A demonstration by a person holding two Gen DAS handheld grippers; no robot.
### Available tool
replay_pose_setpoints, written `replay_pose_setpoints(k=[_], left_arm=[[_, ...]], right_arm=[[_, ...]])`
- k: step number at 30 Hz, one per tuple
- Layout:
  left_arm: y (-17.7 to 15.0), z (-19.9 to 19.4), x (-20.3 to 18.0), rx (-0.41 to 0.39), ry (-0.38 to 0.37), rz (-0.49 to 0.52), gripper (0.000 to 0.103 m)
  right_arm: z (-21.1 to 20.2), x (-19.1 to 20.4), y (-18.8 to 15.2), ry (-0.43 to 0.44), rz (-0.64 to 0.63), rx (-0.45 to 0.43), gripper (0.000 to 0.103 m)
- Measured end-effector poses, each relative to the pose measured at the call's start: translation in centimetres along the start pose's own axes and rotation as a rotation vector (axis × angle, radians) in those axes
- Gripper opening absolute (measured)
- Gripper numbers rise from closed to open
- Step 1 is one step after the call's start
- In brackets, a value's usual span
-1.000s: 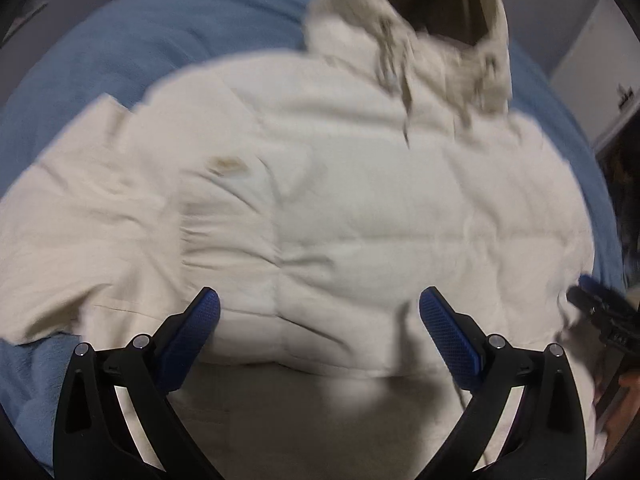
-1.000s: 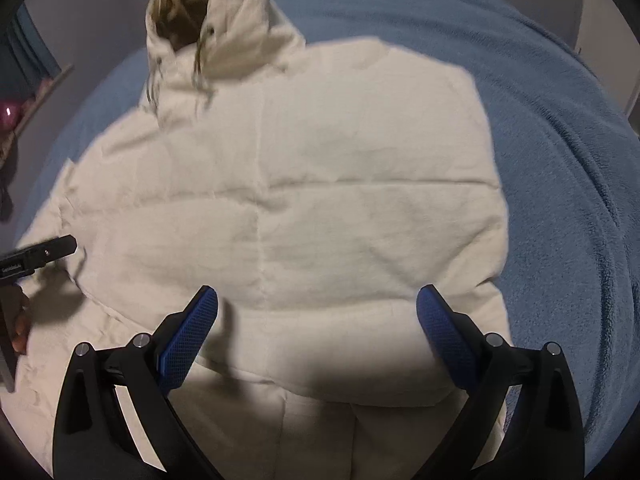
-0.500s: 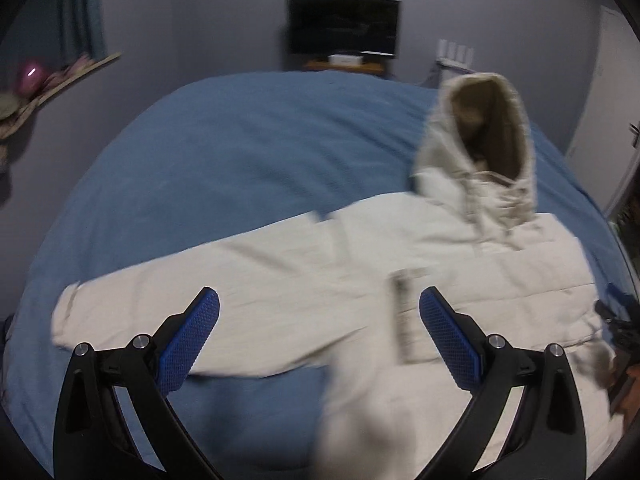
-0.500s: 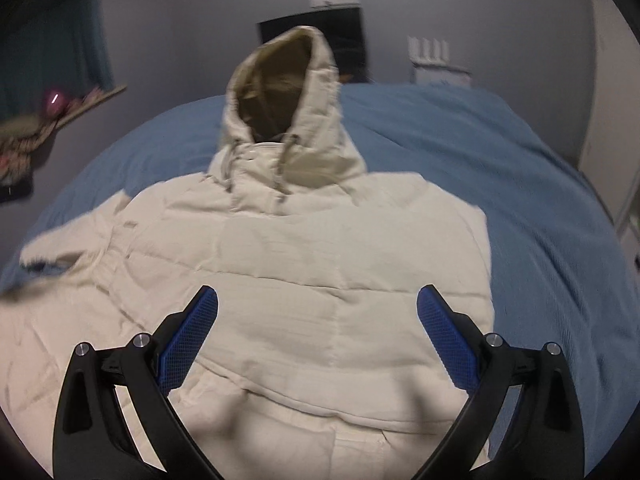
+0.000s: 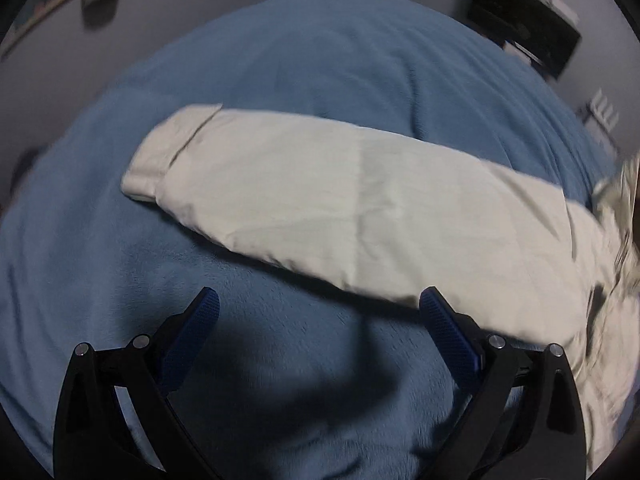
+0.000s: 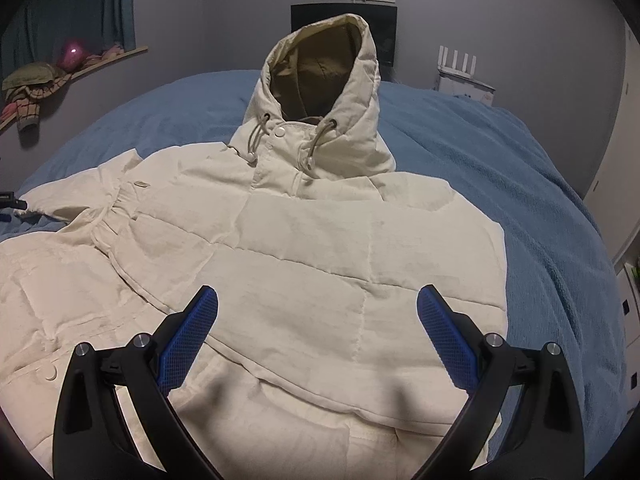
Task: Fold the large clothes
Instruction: 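Grasp the sleeve cuff lying on the blanket with the left gripper, then fold the held sleeve across the jacket body and open the left gripper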
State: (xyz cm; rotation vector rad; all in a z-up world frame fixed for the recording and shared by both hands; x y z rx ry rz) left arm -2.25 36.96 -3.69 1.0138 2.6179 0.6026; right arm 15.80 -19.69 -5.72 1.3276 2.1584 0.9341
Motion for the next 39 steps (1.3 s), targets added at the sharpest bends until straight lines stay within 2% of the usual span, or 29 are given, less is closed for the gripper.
replay_pose_setpoints(k=[5, 8, 10, 11, 12, 13, 15, 20, 22, 25, 28, 31, 34, 35, 39], left_arm=[[1.2, 1.6, 1.2, -0.026, -0.059, -0.077, 0.096], [2.0, 2.1, 1.4, -0.055, -0.082, -0.121, 0.088], [2.4, 2.5, 2.0, -0.064, -0.072, -0.139, 0.074], [2.4, 2.9, 2.0, -0.056, -0.052, -0.147, 0.058], [2.4, 3.1, 2.3, -0.048, -0.030, -0.154, 0.035], [2.4, 3.1, 2.9, -0.046, -0.019, -0.164, 0.030], [2.6, 2.0, 3.4, -0.086, -0.045, -0.179, 0.017], [3.7, -3.3, 1.3, -0.233, -0.044, -0.060, 0.008], [4.2, -6.0, -0.5, -0.290, -0.037, 0.018, 0.007], [4.5, -10.7, -4.0, -0.384, -0.079, 0.125, 0.006], [3.9, -15.1, -8.8, -0.465, -0.167, 0.215, 0.005], [2.2, -19.1, -15.4, -0.535, -0.272, 0.340, 0.005], [-1.0, -22.7, -22.1, -0.604, -0.367, 0.478, 0.005], [-1.1, -23.1, -23.7, -0.614, -0.394, 0.507, 0.005], [-5.1, -25.3, -31.0, -0.627, -0.519, 0.637, 0.005]], right_arm=[[0.4, 0.0, -0.1, -0.010, 0.004, 0.015, 0.096], [0.6, 0.2, -0.2, -0.014, -0.001, 0.024, 0.096], [0.7, 0.3, -0.2, -0.015, -0.007, 0.030, 0.096], [0.8, 0.3, -0.2, -0.014, -0.010, 0.033, 0.096], [0.9, 0.4, -0.2, -0.013, -0.012, 0.036, 0.096], [1.0, 0.5, -0.2, -0.013, -0.016, 0.040, 0.096], [1.2, 0.6, -0.3, -0.012, -0.022, 0.046, 0.096], [1.4, 1.2, -0.3, -0.009, -0.050, 0.048, 0.095], [1.4, 1.3, -0.3, -0.007, -0.061, 0.049, 0.096], [1.4, 1.5, -0.3, -0.008, -0.070, 0.050, 0.095], [1.3, 1.5, -0.3, -0.011, -0.067, 0.046, 0.095], [1.2, 1.3, -0.3, -0.022, -0.059, 0.040, 0.096], [1.0, 0.8, -0.3, -0.035, -0.042, 0.042, 0.096], [1.0, 0.6, -0.3, -0.038, -0.037, 0.042, 0.096], [0.8, -0.6, -0.4, -0.065, 0.012, 0.044, 0.096]])
Point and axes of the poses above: each gripper's, at about its wrist camera, not at the fingertips, and z roughly the way its jaws point, x to its left, y to its top, the point moved 3 cm from there along z, roughly the way its jaws point
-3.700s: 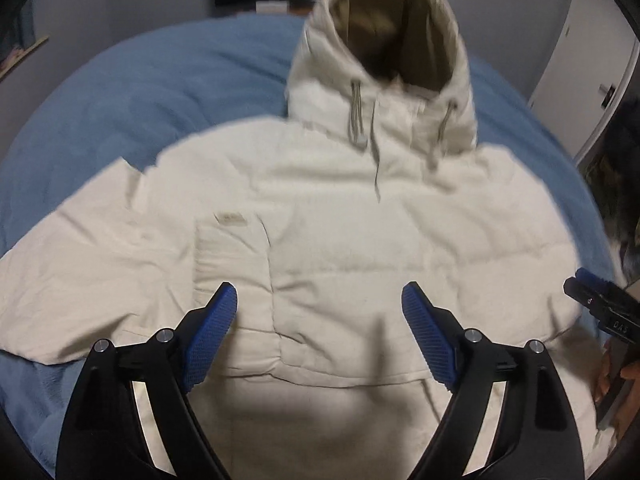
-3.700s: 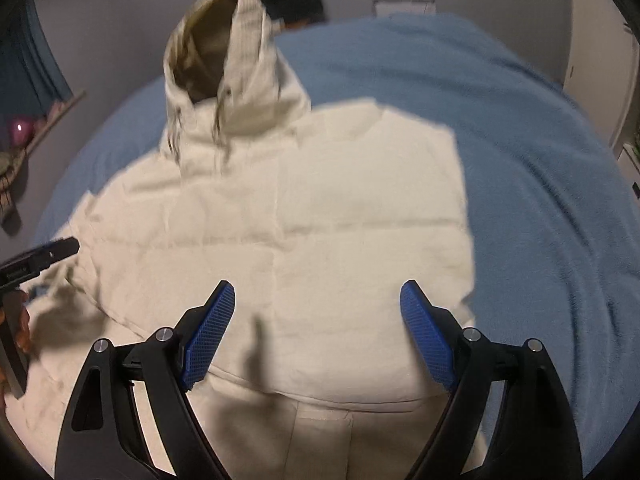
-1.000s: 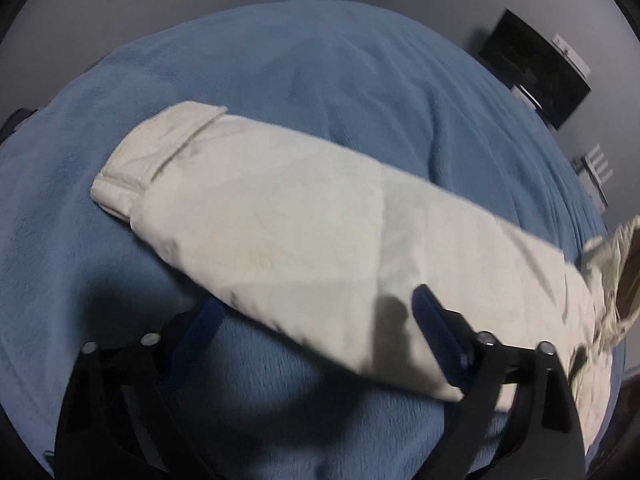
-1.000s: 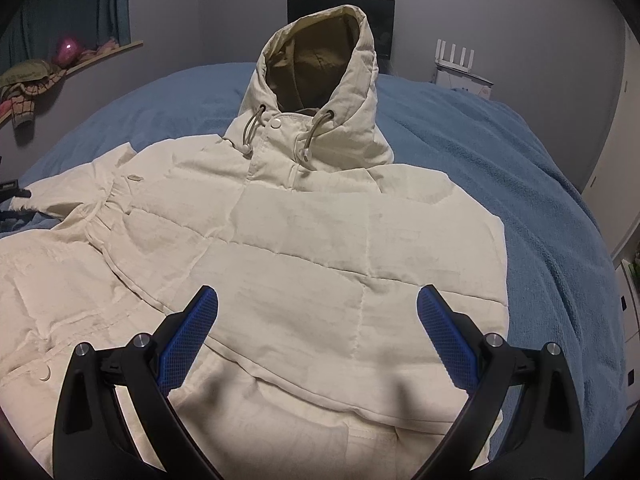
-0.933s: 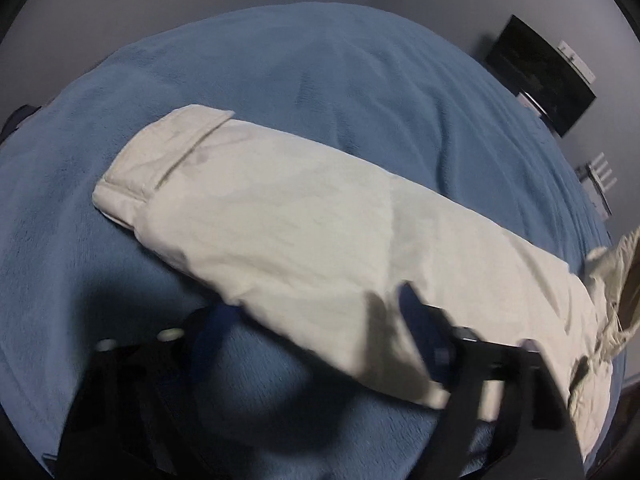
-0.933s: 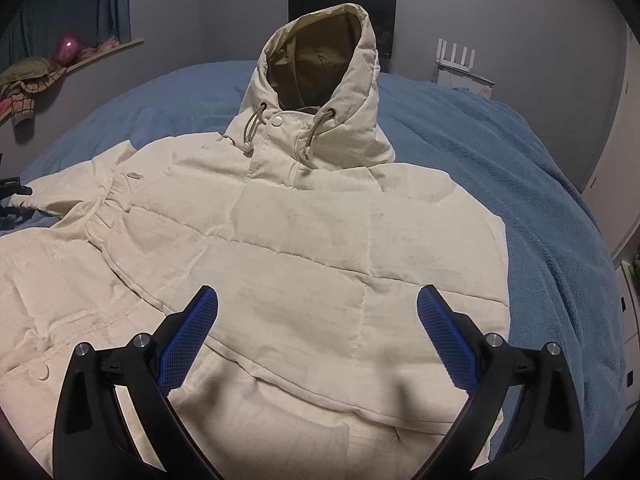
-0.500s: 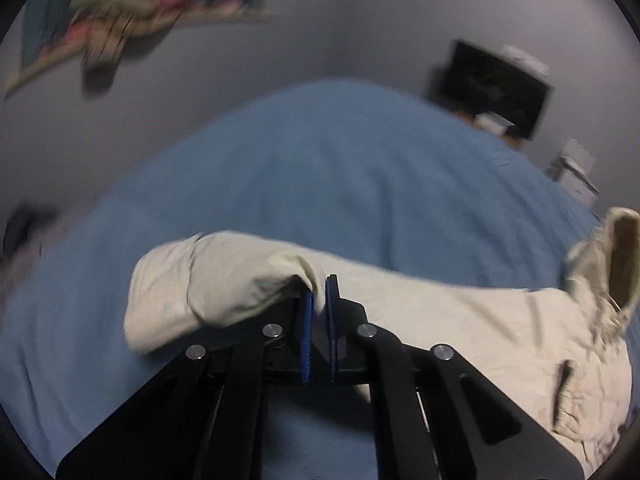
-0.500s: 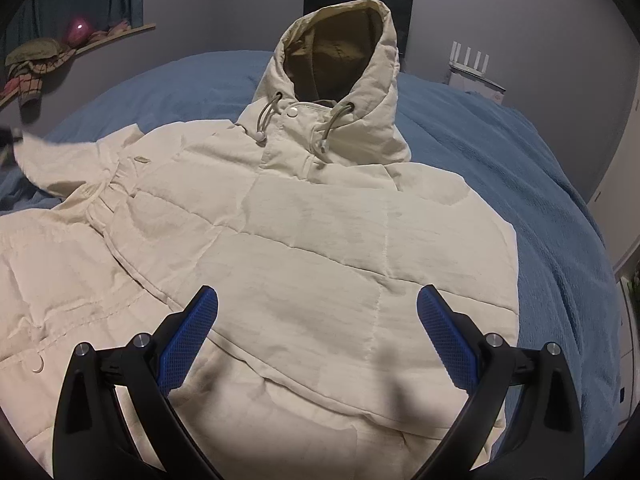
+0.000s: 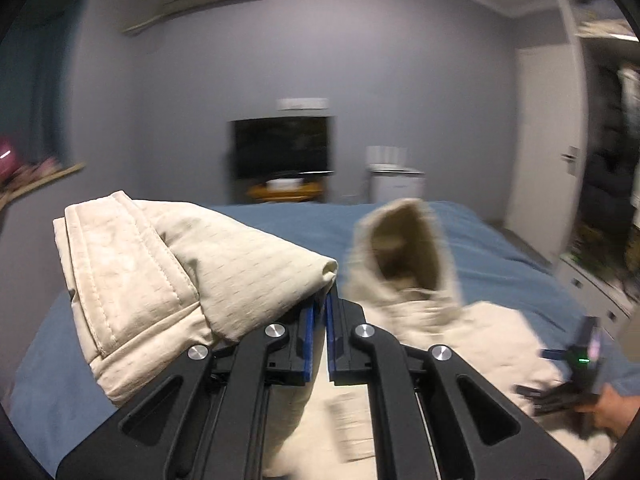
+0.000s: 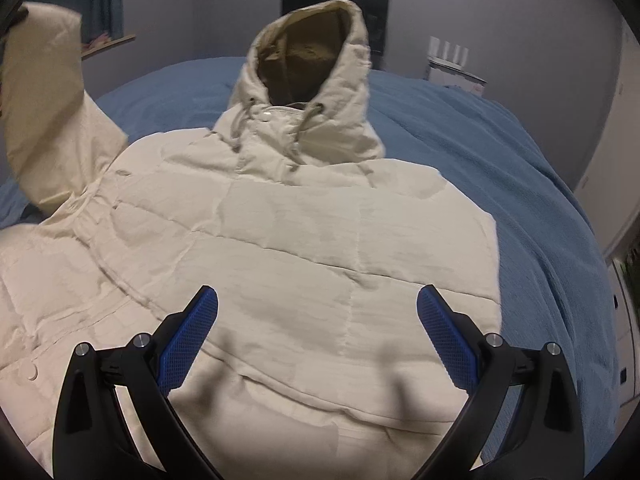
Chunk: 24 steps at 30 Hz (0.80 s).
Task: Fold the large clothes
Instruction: 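Fold the held sleeve across the jacket body and open the left gripper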
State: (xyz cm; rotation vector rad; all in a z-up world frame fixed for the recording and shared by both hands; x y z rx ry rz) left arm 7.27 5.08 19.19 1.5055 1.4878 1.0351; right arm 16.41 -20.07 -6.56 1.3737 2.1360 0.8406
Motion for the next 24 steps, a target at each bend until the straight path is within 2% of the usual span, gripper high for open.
replay_pose_setpoints(k=[4, 7, 12, 16, 19, 20, 21, 23, 24], left_arm=[[-0.7, 2.1, -7.1, 0.016, -0.123, 0.066, 0.005], [-3.1, 4.8, -11.8, 0.082, -0.184, 0.094, 0.005], [-8.8, 10.0, -15.3, 0.218, -0.266, 0.069, 0.005], [-12.7, 13.0, -16.1, 0.326, -0.287, 0.087, 0.007], [-13.6, 13.3, -15.7, 0.351, -0.306, 0.087, 0.017], [-13.7, 12.6, -15.9, 0.347, -0.313, 0.082, 0.030], [-13.6, 12.4, -15.9, 0.338, -0.319, 0.075, 0.047], [-13.5, 12.1, -15.6, 0.318, -0.329, 0.054, 0.064], [-13.5, 11.9, -15.4, 0.312, -0.332, 0.041, 0.065]], right_arm=[[0.3, -1.8, -0.1, -0.083, 0.039, 0.012, 0.095], [0.5, -3.0, -0.3, -0.084, 0.085, 0.024, 0.095], [0.7, -3.7, -0.4, -0.073, 0.114, 0.035, 0.095], [1.0, -3.8, -0.6, -0.063, 0.114, 0.044, 0.095], [1.3, -3.8, -0.6, -0.055, 0.119, 0.055, 0.095], [1.4, -3.8, -0.6, -0.053, 0.121, 0.059, 0.095], [1.4, -3.8, -0.7, -0.051, 0.124, 0.063, 0.095], [1.6, -3.9, -0.8, -0.049, 0.131, 0.070, 0.095], [1.6, -3.9, -0.9, -0.048, 0.134, 0.071, 0.095]])
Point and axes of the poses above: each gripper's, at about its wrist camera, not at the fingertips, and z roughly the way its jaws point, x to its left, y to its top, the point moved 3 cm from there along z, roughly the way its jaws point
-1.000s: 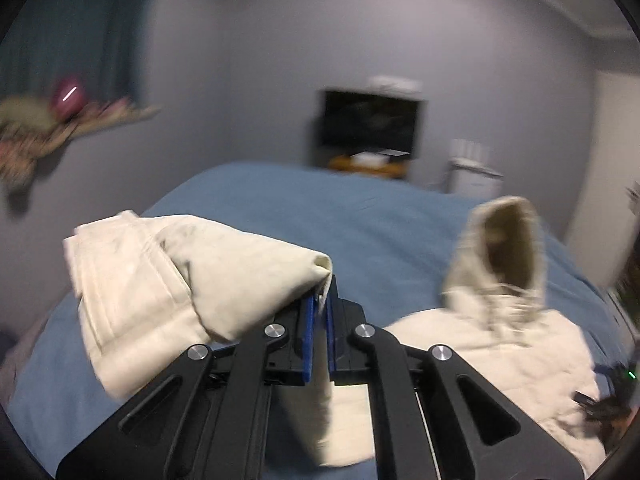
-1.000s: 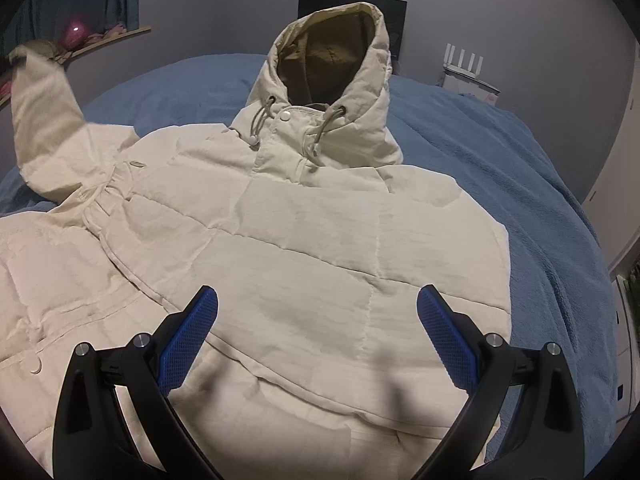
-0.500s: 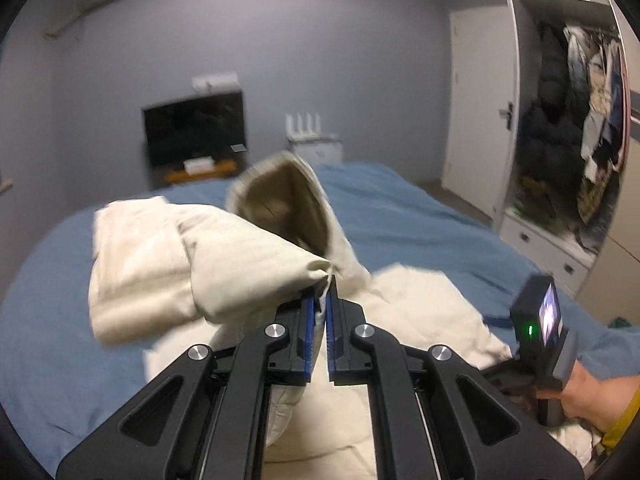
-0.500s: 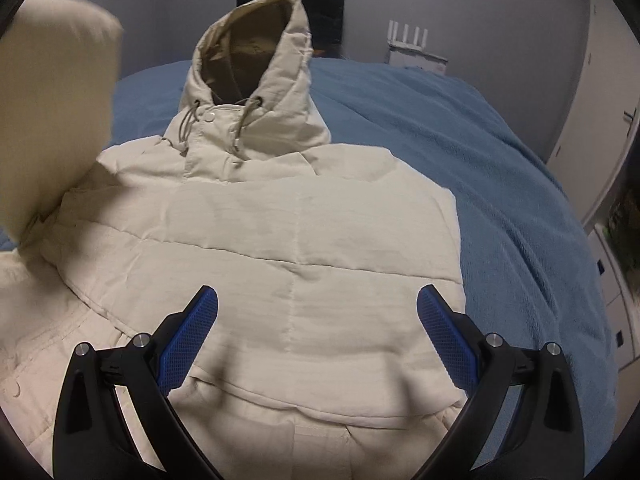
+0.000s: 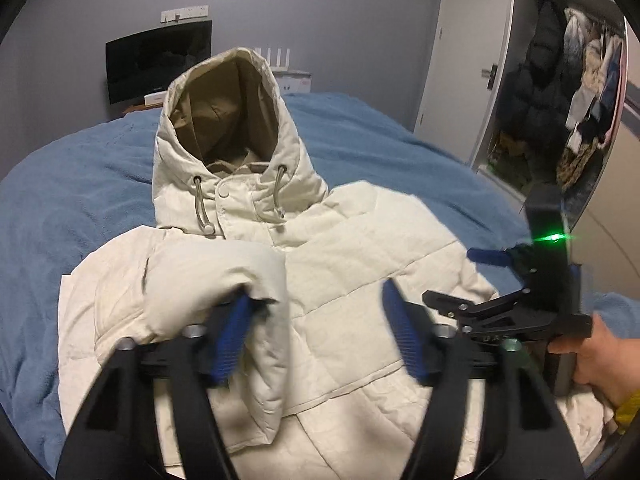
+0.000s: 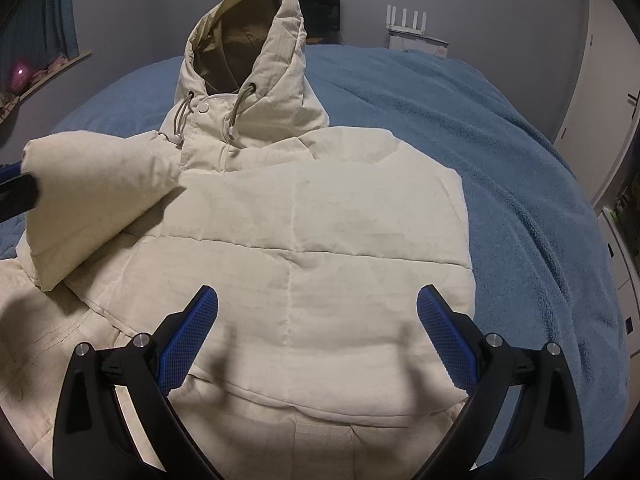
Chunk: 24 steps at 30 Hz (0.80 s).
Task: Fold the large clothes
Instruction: 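Fold the held sleeve across the jacket body and open the left gripper, then grasp the remaining sleeve cuff with the right gripper and lift it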
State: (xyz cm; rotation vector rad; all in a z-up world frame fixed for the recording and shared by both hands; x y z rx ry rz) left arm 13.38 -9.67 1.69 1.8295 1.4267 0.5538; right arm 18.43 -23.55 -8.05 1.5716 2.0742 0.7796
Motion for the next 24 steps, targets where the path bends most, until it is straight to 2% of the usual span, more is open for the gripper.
replay_pose_setpoints(k=[5, 9, 11, 16, 18, 22, 24], left_arm=[[0.2, -1.7, 1.4, -0.009, -0.021, -0.047, 0.067], [0.7, -3.9, 3.3, -0.023, 0.049, -0.065, 0.079], [0.9, -5.0, 5.0, -0.043, 0.094, -0.093, 0.080], [0.1, -5.3, 10.8, -0.021, 0.207, -0.262, 0.084], [-0.9, -4.7, 13.6, 0.010, 0.251, -0.371, 0.088], [-3.2, -3.2, 17.6, 0.093, 0.245, -0.558, 0.088], [-3.7, -3.1, 18.6, 0.093, 0.234, -0.608, 0.088]], right_arm=[[-0.2, -0.1, -0.1, -0.002, 0.006, -0.001, 0.095], [-0.6, 0.2, 0.0, 0.007, -0.007, -0.019, 0.095], [-1.2, 0.6, 0.0, 0.023, -0.023, -0.043, 0.095], [-4.4, 3.2, 0.6, 0.046, -0.097, -0.128, 0.096], [-5.5, 4.8, 1.3, 0.076, -0.121, -0.141, 0.096], [-7.8, 10.0, 3.4, 0.136, -0.204, -0.152, 0.095], [-8.4, 12.9, 4.0, 0.147, -0.265, -0.145, 0.095]])
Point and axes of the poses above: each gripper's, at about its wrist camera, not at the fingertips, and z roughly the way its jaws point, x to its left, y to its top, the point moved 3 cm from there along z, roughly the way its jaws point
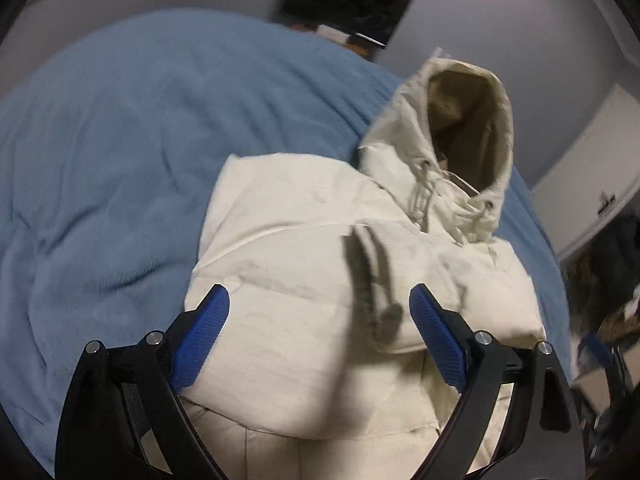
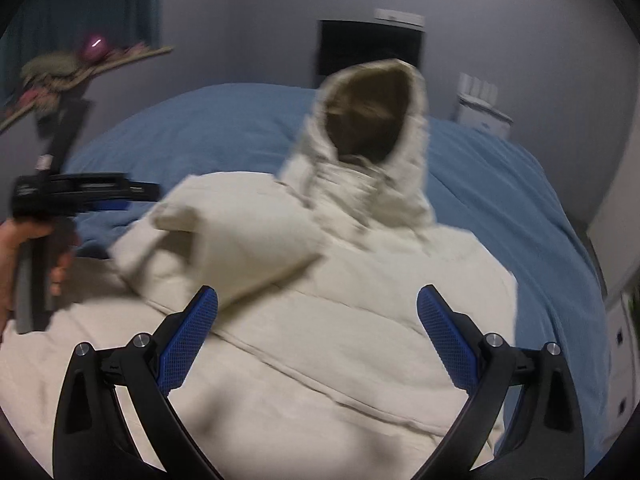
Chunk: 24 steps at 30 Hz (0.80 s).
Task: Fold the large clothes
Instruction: 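Grasp the remaining sleeve cuff with the right gripper and lift it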
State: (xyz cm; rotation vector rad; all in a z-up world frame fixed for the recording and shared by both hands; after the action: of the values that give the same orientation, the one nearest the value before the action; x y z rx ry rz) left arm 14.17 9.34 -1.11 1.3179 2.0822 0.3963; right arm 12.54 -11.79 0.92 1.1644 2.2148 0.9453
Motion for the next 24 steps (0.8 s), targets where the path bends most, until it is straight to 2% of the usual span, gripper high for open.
replay_pose_setpoints(k=[5, 10, 15, 17, 18, 19, 21, 24], left_arm=[[0.6, -0.8, 1.7, -0.041, 0.011, -0.060, 0.089], [0.8, -0.9, 3.2, -0.051, 0.009, -0.118, 0.090], [0.7, -0.1, 4.2, -0.015, -0.007, -0.155, 0.090], [0.6, 0.2, 4.2, -0.006, -0.009, -0.155, 0.090], [0.6, 0.3, 4.1, -0.003, -0.011, -0.153, 0.090], [0.6, 0.3, 4.1, -0.001, -0.013, -0.150, 0.090], [0.5, 0.4, 4.0, 0.001, -0.019, -0.144, 0.090], [0.5, 0.5, 3.7, 0.004, -0.021, -0.132, 0.090]], right_arm=[[1.9, 6.2, 2.5, 0.032, -0.157, 0.063, 0.095], [4.8, 11.2, 4.1, -0.013, -0.315, 0.079, 0.095], [8.4, 12.8, 3.9, -0.106, -0.401, 0.124, 0.094], [9.5, 12.7, 3.5, -0.131, -0.416, 0.142, 0.081], [9.8, 12.5, 3.3, -0.139, -0.421, 0.146, 0.071], [9.9, 12.3, 3.2, -0.151, -0.431, 0.146, 0.054], [9.7, 12.0, 3.0, -0.165, -0.453, 0.135, 0.046], [8.3, 10.5, 3.2, -0.173, -0.408, 0.100, 0.035]])
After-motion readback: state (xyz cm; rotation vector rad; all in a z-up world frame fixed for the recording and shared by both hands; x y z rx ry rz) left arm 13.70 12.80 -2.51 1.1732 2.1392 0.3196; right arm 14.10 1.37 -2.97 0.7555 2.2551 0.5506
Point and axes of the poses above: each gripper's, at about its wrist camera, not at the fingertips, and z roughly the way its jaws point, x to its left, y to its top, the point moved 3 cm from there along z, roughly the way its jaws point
